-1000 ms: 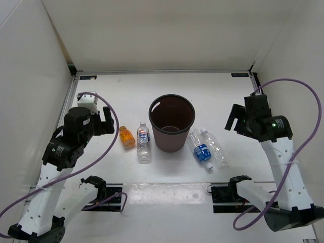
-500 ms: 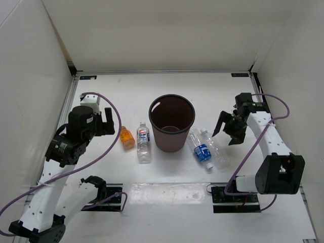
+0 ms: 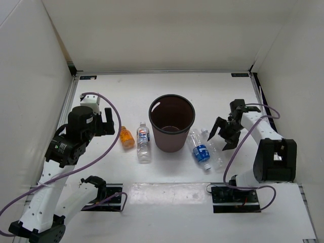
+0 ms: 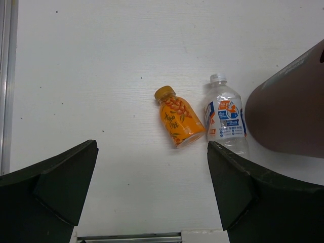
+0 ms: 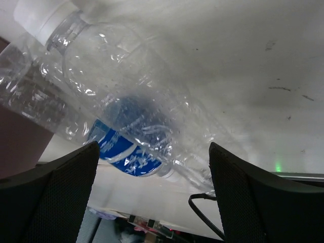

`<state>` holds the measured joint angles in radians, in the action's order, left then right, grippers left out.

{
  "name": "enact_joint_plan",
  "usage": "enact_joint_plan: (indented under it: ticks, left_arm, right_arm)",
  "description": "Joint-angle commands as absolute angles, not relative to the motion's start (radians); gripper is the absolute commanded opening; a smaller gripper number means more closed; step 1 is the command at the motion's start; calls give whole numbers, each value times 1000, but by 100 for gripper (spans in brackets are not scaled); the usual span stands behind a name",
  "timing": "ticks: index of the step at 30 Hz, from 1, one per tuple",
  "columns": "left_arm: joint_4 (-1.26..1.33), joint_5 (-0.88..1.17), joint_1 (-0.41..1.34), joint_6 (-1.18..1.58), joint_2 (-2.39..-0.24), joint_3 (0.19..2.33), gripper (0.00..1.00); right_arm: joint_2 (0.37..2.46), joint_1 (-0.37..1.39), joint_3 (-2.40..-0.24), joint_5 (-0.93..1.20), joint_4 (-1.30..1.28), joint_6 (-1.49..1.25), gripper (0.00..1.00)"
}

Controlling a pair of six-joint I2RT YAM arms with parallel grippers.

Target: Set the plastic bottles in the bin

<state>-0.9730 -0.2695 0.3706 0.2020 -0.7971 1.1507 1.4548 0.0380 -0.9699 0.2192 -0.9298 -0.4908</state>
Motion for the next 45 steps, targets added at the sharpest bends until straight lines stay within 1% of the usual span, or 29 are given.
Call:
enact_joint_plan:
  ticks: [1,13,25,31,34,38,39,41,42,45]
  left_arm:
    - [-976,-255,376,195,-785,1146,100]
    - [-976,-258,377,198,-775,1144,100]
    - [-974,-267,376,198,-758,1141,100]
    - [-976,-270,374,199,-752,1140,100]
    - [-976,-273,377,198,-744,1135,100]
    - [-974,-275,374,202,-733,1131,100]
    - [-973,-275,376,199,-735,1129,100]
    - [-973,-275,376,199,-738,1129,100]
    - [-974,-273,374,201,-738,1129,100]
    - [-974,-268,374,199,-739,1131,100]
  right_arm:
    - [1489,69,-962,209,-888,-541,90]
    - [1551,126,-982,175,-882,-615,90]
    - [1499,132,-881,285,-867,-722,90]
    - [1485,244,-848,246,-832,-807,90]
    - [1517,278,-815,265,-766,-844,84]
    - [1595,272,-766,320,-690,-856,77]
    - [1609,262,-744,330,-680,-857,70]
    - [1618,256,-726,354,-635,-859,63]
    - [1615,256,-707,357,-623,-862,57]
    - [1580,261,-701,356,-640,-867,47]
